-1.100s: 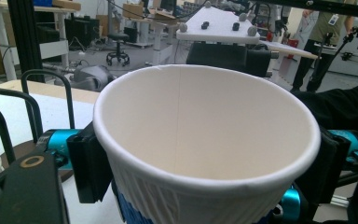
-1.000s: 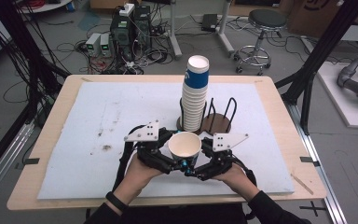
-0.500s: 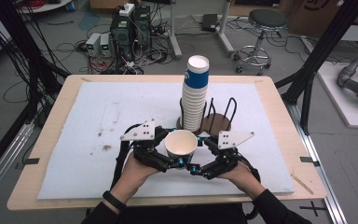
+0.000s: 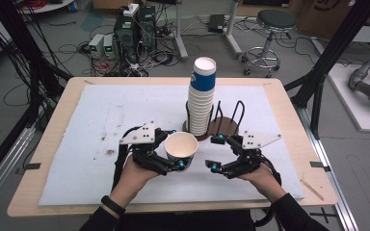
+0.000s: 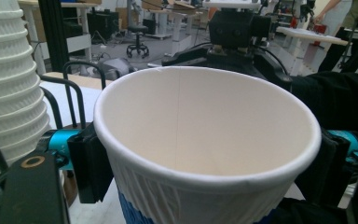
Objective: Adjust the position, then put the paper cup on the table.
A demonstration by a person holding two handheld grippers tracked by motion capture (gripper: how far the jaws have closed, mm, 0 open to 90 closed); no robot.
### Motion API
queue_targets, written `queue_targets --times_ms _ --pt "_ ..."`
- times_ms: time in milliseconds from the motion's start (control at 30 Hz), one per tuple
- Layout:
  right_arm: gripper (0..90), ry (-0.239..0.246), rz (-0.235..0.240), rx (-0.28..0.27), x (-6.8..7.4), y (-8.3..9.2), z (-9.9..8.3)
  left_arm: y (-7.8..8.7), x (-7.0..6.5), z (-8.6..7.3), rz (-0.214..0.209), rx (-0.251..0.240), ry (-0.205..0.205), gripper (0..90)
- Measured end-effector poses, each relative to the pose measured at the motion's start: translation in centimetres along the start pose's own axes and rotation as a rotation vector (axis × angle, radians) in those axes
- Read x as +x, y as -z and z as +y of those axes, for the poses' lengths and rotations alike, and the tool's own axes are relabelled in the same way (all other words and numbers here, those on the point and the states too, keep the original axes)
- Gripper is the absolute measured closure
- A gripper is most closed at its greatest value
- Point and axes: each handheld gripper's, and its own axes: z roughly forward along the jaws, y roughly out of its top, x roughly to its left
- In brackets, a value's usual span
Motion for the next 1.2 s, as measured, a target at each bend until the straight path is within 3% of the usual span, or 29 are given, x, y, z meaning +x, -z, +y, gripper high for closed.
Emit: queue_targets --times_ms 467,667,867,1200 --pt "19.0 -0.021 -0.132 -0.022 -1.6 3.7 -1.4 1.7 0.6 -0.5 0.056 0.008 -0.002 20.5" --pt "19.1 -0.005 -0.165 -0.096 -1.5 4.7 -1.7 1.7 0.8 -0.6 0.063 0.005 -0.003 20.5" --pt "19.0 -0.035 -0.173 -0.004 -2.1 5.3 -1.7 1.6 0.9 -0.6 0.063 0.002 -0.006 20.4" --pt "19.0 -0.056 -0.198 -0.029 -2.7 5.6 -1.3 2.6 1.0 -0.4 0.093 -0.011 -0.007 20.3"
